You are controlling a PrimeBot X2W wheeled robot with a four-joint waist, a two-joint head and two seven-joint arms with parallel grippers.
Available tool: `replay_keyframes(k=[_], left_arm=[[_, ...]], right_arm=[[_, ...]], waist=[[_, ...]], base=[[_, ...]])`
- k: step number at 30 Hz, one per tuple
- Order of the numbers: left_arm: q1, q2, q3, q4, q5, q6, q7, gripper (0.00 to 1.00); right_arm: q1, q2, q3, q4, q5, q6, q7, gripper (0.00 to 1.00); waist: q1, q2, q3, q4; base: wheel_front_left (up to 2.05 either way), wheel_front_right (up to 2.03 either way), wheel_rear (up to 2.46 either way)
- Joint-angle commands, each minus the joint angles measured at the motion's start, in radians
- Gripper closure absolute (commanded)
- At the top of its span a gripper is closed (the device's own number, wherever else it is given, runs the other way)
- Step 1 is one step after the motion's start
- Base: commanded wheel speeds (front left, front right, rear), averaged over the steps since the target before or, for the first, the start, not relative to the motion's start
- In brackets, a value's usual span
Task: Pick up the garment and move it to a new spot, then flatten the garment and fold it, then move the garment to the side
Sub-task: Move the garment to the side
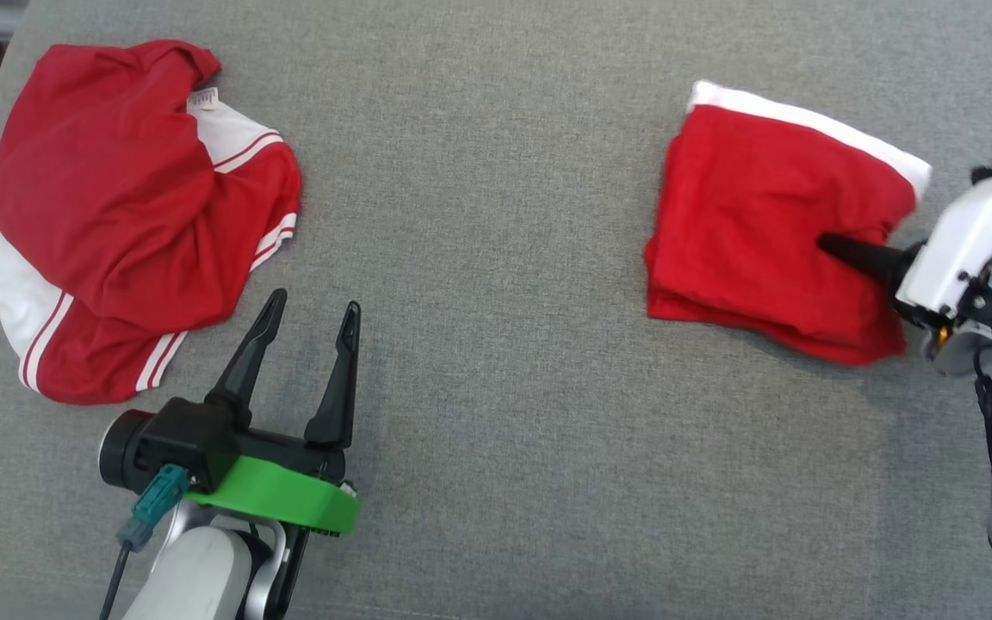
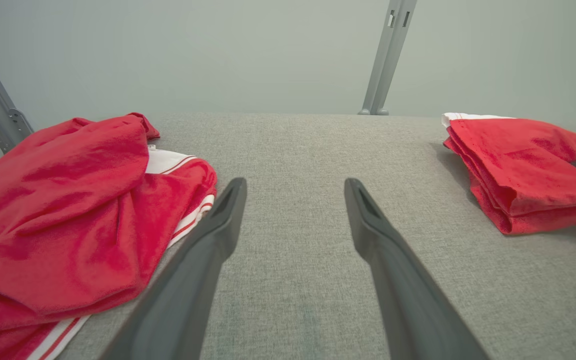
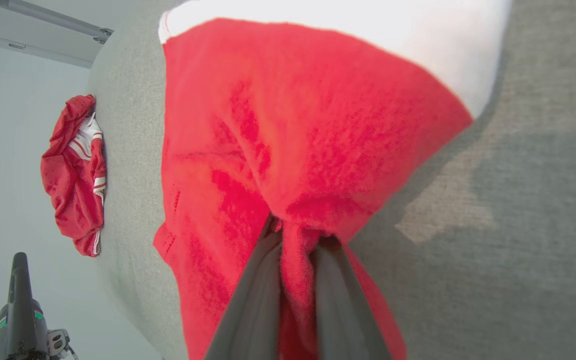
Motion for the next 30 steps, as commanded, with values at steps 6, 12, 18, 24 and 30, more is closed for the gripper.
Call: replay_keyframes(k=[6, 12, 18, 24, 30], left_arm=[[-0.040, -0.021, 0.011, -0.020, 0.012, -0.003, -0.013, 0.00], [-0.059, -0.002, 0.022, -0.059, 0.032, 0.001, -0.016, 0.00], [-0.076, 0.040, 0.020, -0.120, 0.054, 0.006, 0.030, 0.00], [-0.106, 0.094, 0.007, -0.207, 0.093, 0.010, 0.123, 0.00], [-0.137, 0.121, -0.017, -0.279, 0.119, 0.008, 0.202, 0.00]], right_arm=[[-0.111, -0.021, 0.112, -0.058, -0.009, 0.001, 0.067, 1.00], [-0.131, -0.003, 0.136, -0.063, -0.001, 0.001, 0.032, 1.00], [-0.088, 0.003, 0.144, -0.044, 0.029, 0.001, -0.056, 1.00], [-0.050, -0.015, 0.123, 0.017, 0.059, 0.000, -0.146, 1.00], [-0.078, -0.075, 0.104, 0.106, 0.035, 0.000, -0.264, 1.00]], waist=[[0.0000, 0.0000, 0.080, -0.021], [0.0000, 0.0000, 0.131, -0.143], [0.0000, 0.0000, 0.168, -0.343], [0.0000, 0.0000, 0.228, -0.518], [0.0000, 0.0000, 0.281, -0.582]], base=[[0.00, 0.00, 0.00], [0.00, 0.00, 0.00], [0.00, 0.00, 0.00], [0.00, 0.00, 0.00], [0.00, 0.00, 0.00]])
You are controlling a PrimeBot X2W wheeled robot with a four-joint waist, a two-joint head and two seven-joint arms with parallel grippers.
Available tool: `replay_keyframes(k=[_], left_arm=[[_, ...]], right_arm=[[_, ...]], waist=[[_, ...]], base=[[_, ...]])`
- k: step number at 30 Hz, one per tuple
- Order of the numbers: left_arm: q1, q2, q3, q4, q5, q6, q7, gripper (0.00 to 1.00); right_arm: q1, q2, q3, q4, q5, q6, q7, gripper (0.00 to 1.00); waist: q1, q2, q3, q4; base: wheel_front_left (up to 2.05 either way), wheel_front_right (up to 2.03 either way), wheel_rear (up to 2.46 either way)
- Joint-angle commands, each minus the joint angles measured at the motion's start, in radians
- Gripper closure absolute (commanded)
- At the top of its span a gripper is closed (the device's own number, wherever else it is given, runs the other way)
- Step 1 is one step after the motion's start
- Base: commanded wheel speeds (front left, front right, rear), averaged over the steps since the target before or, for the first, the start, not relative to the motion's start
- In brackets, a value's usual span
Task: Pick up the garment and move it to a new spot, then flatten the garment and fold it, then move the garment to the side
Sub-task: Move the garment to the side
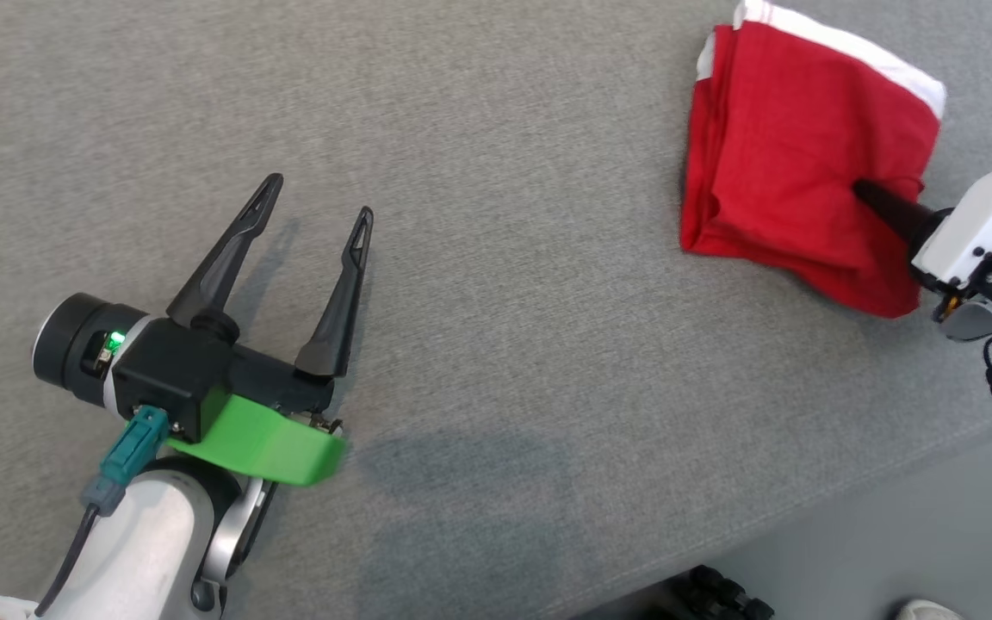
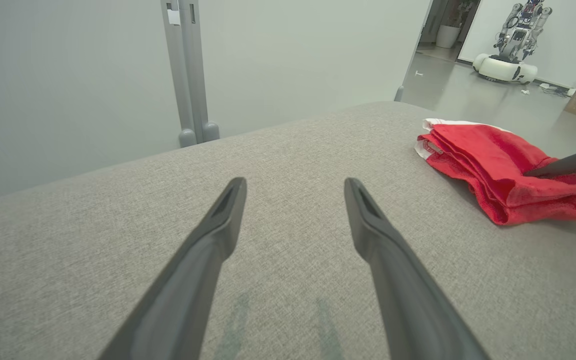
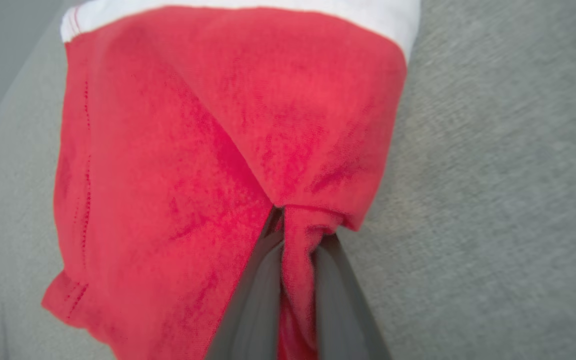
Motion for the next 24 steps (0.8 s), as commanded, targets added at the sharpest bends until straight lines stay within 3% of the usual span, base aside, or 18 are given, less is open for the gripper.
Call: replay_keyframes(k=[1, 7, 17, 24], left_arm=[[-0.018, 0.015, -0.002, -0.014, 0.009, 0.001, 0.009, 0.00], [-0.022, 0.019, -0.014, -0.057, 0.021, 0.008, 0.042, 0.00], [-0.026, -0.022, -0.078, -0.106, 0.055, 0.018, 0.025, 0.00], [0.006, -0.038, -0.097, -0.124, 0.057, 0.036, 0.021, 0.00]], right_arm=[[-0.025, -0.023, -0.006, 0.020, -0.025, -0.002, -0.035, 1.00], [-0.140, -0.104, -0.014, 0.120, -0.173, -0.001, -0.155, 1.00], [-0.336, -0.220, 0.003, 0.247, -0.456, -0.001, -0.310, 1.00], [-0.383, -0.254, -0.016, 0.331, -0.575, -0.001, -0.358, 1.00]], waist=[[0.0000, 0.0000, 0.099, -0.124], [0.0000, 0.0000, 0.131, -0.092], [0.0000, 0.0000, 0.126, 0.060], [0.0000, 0.0000, 0.119, 0.113]], base=[[0.00, 0.00, 0.00], [0.00, 0.00, 0.00], [0.00, 0.00, 0.00], [0.00, 0.00, 0.00]])
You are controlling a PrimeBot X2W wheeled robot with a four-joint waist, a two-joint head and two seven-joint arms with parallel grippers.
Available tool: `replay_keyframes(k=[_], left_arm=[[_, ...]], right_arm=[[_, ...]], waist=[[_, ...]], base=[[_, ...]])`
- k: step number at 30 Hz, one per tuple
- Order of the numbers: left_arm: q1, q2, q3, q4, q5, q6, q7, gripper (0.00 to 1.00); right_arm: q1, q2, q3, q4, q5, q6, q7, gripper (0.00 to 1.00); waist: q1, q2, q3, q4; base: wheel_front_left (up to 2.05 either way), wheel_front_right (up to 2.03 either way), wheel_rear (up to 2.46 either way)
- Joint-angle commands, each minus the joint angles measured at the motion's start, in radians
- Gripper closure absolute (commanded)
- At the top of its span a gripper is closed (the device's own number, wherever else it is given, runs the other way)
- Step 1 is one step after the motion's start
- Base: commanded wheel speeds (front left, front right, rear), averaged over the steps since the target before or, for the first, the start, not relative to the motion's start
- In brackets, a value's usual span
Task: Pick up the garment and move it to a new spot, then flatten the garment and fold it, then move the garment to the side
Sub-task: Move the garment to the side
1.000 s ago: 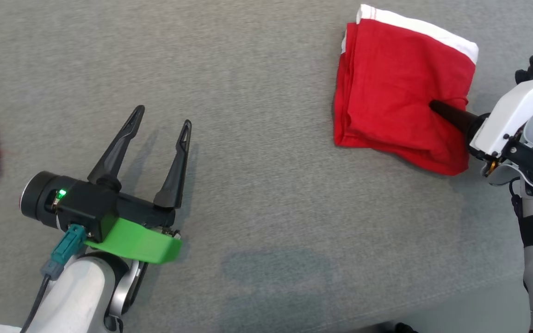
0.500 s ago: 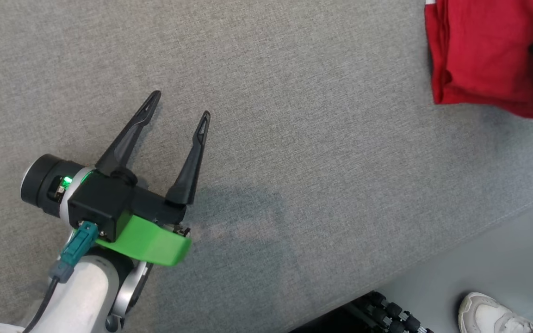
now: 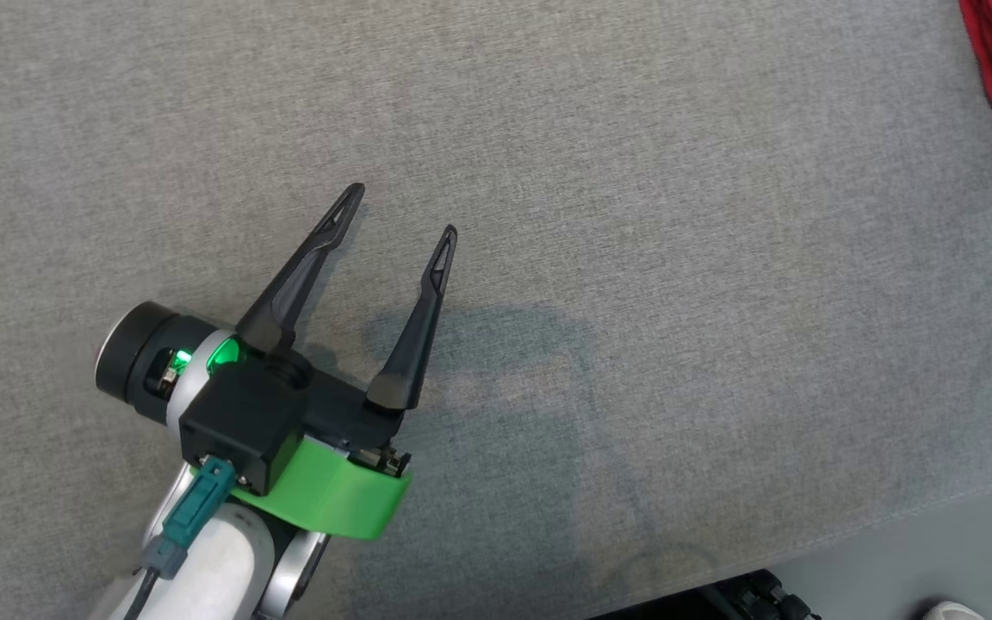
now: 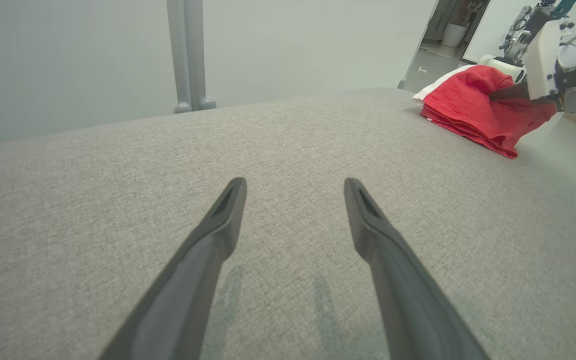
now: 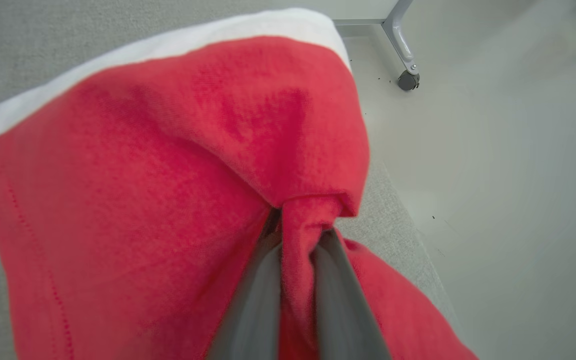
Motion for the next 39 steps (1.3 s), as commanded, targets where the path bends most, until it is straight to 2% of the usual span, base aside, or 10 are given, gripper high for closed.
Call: replay_keyframes(k=[1, 2, 3, 4, 15, 21, 25, 29, 32, 39], left_arm=[[0.008, 0.005, 0.002, -0.005, 0.003, 0.009, 0.001, 0.00], [0.009, 0.009, 0.006, -0.008, 0.002, 0.010, 0.000, 0.00], [0.012, 0.013, 0.009, -0.009, 0.002, 0.011, 0.000, 0.00], [0.014, 0.016, 0.011, -0.009, 0.002, 0.014, 0.000, 0.00], [0.025, 0.029, 0.031, 0.003, -0.014, 0.028, -0.004, 0.00], [0.054, 0.032, 0.048, 0.041, -0.035, 0.038, -0.029, 0.00], [0.089, 0.026, 0.062, 0.111, -0.072, 0.041, -0.052, 0.00], [0.136, 0.014, 0.092, 0.191, -0.116, 0.055, -0.090, 0.00], [0.173, 0.006, 0.114, 0.260, -0.149, 0.065, -0.119, 0.00], [0.232, 0.000, 0.150, 0.399, -0.181, 0.079, -0.181, 0.00]], right_arm=[[-0.017, -0.010, -0.012, 0.007, -0.024, 0.000, -0.020, 1.00], [-0.023, -0.016, -0.026, 0.019, -0.050, 0.000, -0.034, 0.84], [-0.023, -0.011, -0.032, 0.030, -0.071, 0.000, -0.049, 0.51], [-0.026, -0.010, -0.046, 0.043, -0.093, 0.000, -0.062, 0.00], [-0.017, -0.020, -0.103, 0.138, -0.232, 0.000, -0.184, 0.00], [0.021, 0.011, -0.025, 0.095, -0.136, 0.000, -0.371, 0.00], [0.132, -0.002, 0.035, -0.020, -0.026, -0.001, -0.482, 0.00], [0.320, -0.031, 0.083, -0.192, 0.065, -0.001, -0.513, 0.00], [0.496, -0.018, 0.062, -0.332, 0.111, -0.001, -0.525, 0.00], [0.853, 0.140, -0.007, -0.586, 0.063, -0.001, -0.554, 0.00]], waist=[[-0.0001, 0.0000, -0.006, 0.036], [-0.0001, 0.0000, -0.003, 0.037], [-0.0001, 0.0000, -0.002, 0.037], [-0.0001, 0.0000, 0.000, 0.035], [-0.0001, 0.0000, -0.052, -0.026], [-0.0001, 0.0000, -0.161, -0.044], [-0.0001, 0.0000, -0.258, -0.010], [-0.0001, 0.0000, -0.354, 0.033], [-0.0001, 0.0000, -0.423, 0.078], [-0.0001, 0.0000, -0.538, 0.177]], base=[[0.00, 0.00, 0.00], [0.00, 0.00, 0.00], [0.00, 0.00, 0.00], [0.00, 0.00, 0.00], [0.00, 0.00, 0.00], [0.00, 0.00, 0.00], [0.00, 0.00, 0.00], [0.00, 0.00, 0.00], [0.00, 0.00, 0.00], [0.00, 0.00, 0.00]])
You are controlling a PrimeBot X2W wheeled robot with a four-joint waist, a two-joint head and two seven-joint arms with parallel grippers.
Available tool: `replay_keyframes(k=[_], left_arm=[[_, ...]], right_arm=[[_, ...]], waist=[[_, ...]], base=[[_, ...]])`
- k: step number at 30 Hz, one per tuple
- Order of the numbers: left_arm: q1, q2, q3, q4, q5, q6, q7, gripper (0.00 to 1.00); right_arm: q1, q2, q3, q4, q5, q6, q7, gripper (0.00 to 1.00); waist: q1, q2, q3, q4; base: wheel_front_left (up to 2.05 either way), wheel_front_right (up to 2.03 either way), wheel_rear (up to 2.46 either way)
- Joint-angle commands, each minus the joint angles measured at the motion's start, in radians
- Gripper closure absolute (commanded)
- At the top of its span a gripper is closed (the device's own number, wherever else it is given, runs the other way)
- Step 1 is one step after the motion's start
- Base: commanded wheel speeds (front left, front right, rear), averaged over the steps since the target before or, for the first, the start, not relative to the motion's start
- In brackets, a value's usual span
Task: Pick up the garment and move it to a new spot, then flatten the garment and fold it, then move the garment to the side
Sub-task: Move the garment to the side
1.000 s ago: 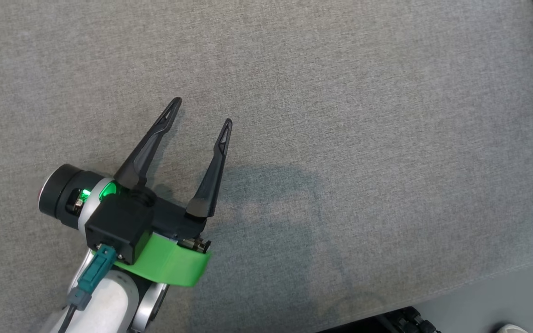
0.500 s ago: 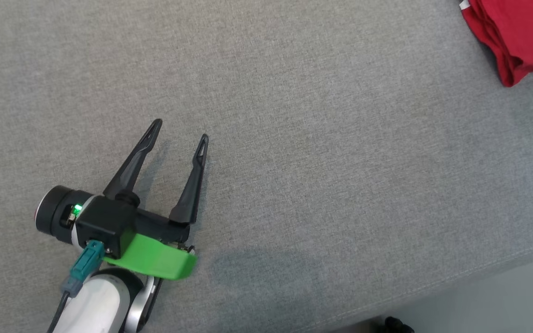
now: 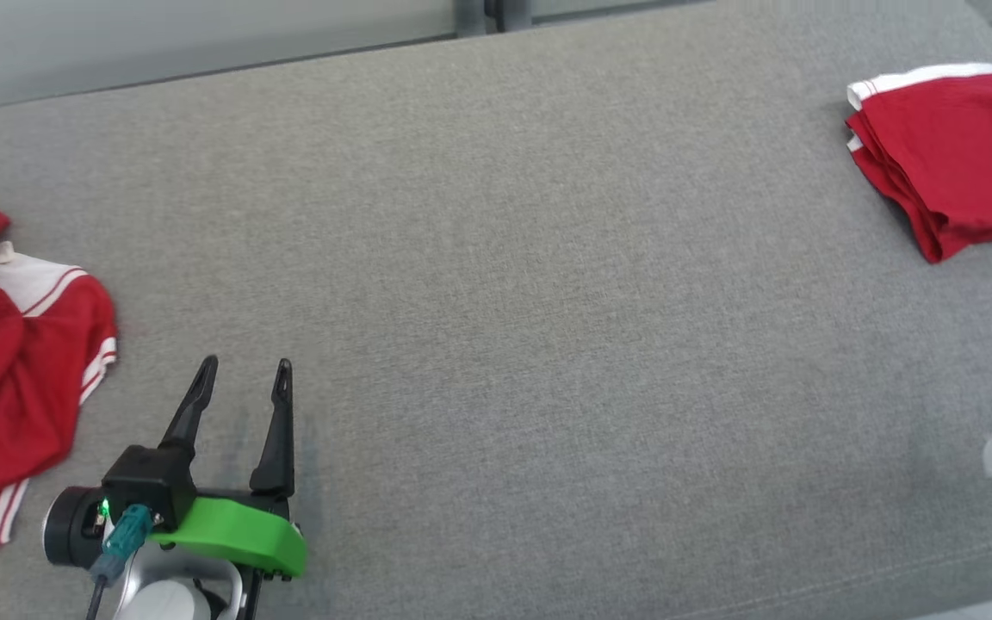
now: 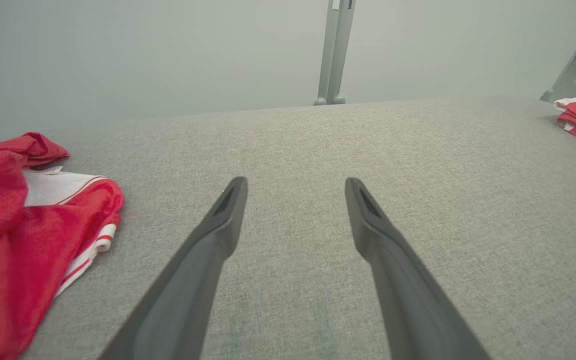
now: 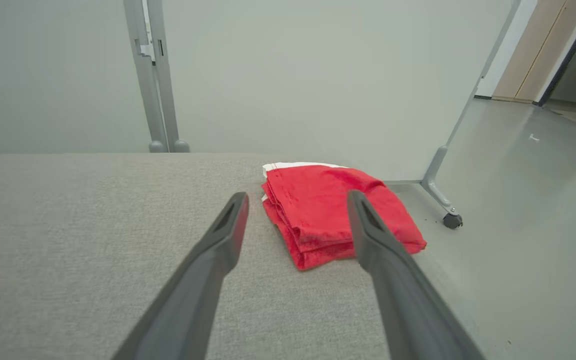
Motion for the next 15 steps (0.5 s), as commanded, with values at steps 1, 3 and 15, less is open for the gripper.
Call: replay_keyframes(k=[1, 3, 15], left_arm=[[0.030, 0.000, 0.008, 0.037, 0.001, 0.007, -0.019, 0.00], [0.039, -0.002, 0.008, 0.053, -0.001, 0.009, -0.024, 0.00], [0.079, -0.055, 0.072, 0.198, -0.016, -0.017, -0.068, 0.00]], right_arm=[[0.076, 0.067, -0.020, -0.054, -0.009, -0.001, -0.014, 0.00], [0.108, 0.093, -0.030, -0.070, -0.020, -0.001, -0.023, 0.00], [0.315, 0.261, -0.027, 0.013, -0.201, -0.001, -0.108, 0.00]], waist=[[0.0001, 0.0000, -0.142, 0.131], [0.0001, 0.0000, -0.154, 0.142], [0.0001, 0.0000, -0.210, 0.238]], base=[[0.00, 0.00, 0.00], [0.00, 0.00, 0.00], [0.00, 0.00, 0.00]])
